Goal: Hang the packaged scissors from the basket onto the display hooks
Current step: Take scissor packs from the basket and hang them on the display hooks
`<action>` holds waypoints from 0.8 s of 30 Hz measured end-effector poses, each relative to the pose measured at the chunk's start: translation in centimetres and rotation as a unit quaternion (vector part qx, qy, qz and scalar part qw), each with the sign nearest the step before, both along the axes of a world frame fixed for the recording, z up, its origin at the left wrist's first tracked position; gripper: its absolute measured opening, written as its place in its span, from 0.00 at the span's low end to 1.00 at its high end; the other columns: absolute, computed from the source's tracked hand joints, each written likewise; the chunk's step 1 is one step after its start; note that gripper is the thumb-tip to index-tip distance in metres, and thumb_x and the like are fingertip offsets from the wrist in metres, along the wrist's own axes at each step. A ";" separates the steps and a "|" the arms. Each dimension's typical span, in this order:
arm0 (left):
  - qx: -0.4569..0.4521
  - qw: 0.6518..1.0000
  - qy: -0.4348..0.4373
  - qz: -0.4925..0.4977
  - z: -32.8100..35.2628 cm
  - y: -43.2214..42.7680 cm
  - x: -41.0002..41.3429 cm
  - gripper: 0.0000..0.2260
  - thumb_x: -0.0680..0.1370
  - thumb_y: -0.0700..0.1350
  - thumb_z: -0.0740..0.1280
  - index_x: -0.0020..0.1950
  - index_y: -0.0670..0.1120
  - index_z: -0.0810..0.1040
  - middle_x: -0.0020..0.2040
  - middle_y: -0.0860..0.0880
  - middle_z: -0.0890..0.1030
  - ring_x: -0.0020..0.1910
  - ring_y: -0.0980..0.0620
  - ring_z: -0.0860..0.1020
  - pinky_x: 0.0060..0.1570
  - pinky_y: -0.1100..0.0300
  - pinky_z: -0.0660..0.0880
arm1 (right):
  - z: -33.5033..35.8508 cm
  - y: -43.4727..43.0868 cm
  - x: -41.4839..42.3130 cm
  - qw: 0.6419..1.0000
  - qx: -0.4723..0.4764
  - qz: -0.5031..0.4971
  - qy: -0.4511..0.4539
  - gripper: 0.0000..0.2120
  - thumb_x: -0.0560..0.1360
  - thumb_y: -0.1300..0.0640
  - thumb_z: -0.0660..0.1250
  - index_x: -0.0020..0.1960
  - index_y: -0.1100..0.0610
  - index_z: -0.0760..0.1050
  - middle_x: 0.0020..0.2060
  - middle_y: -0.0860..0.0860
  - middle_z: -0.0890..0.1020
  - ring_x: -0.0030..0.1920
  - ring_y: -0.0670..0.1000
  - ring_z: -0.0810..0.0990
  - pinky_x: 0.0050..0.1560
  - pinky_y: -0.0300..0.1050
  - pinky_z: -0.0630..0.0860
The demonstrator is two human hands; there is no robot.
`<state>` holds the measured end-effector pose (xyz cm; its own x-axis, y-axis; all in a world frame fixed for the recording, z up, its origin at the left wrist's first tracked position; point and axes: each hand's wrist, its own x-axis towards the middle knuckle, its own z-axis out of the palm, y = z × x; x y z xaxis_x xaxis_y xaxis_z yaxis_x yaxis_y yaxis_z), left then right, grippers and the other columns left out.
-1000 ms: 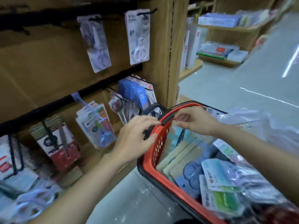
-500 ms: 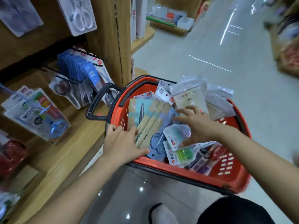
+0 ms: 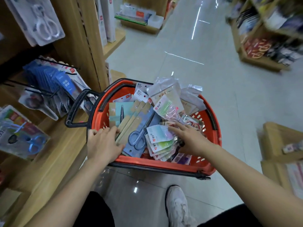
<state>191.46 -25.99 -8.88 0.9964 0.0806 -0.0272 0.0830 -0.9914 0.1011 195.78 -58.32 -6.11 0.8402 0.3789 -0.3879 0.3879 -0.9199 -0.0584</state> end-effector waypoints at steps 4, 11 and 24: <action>0.013 1.000 0.005 -0.002 0.1 -0.1 0.1 0.22 0.74 0.68 0.69 0.63 0.59 0.74 0.54 0.58 0.82 0.57 0.55 0.78 0.54 0.53 0.60 | 0.0 -0.7 1.0 0.999 -0.011 -0.029 -0.032 0.46 0.70 0.53 0.78 0.81 0.46 0.58 0.74 0.52 0.69 0.70 0.59 0.66 0.69 0.59 0.70; 0.009 1.000 -0.008 -0.013 -0.1 0.2 0.2 0.21 0.73 0.68 0.69 0.61 0.59 0.77 0.52 0.58 0.83 0.54 0.54 0.78 0.55 0.52 0.61 | -0.3 -0.8 2.4 0.992 0.066 -0.053 -0.091 0.11 0.75 0.44 0.74 0.48 0.49 0.77 0.49 0.48 0.80 0.56 0.54 0.73 0.56 0.52 0.65; -0.223 0.963 0.024 -0.147 2.2 -7.6 1.4 0.28 0.75 0.63 0.73 0.71 0.52 0.76 0.67 0.50 0.78 0.68 0.47 0.73 0.66 0.50 0.67 | 5.9 -2.1 1.9 0.869 0.422 -0.251 -0.066 0.09 0.80 0.61 0.71 0.57 0.52 0.75 0.42 0.53 0.82 0.36 0.49 0.79 0.39 0.48 0.79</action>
<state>192.81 -33.55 -6.71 0.9711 -0.2353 -0.0407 -0.1795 -0.8317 0.5254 197.73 -60.37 -0.22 0.9978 0.0542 -0.0369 0.0052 -0.6264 -0.7795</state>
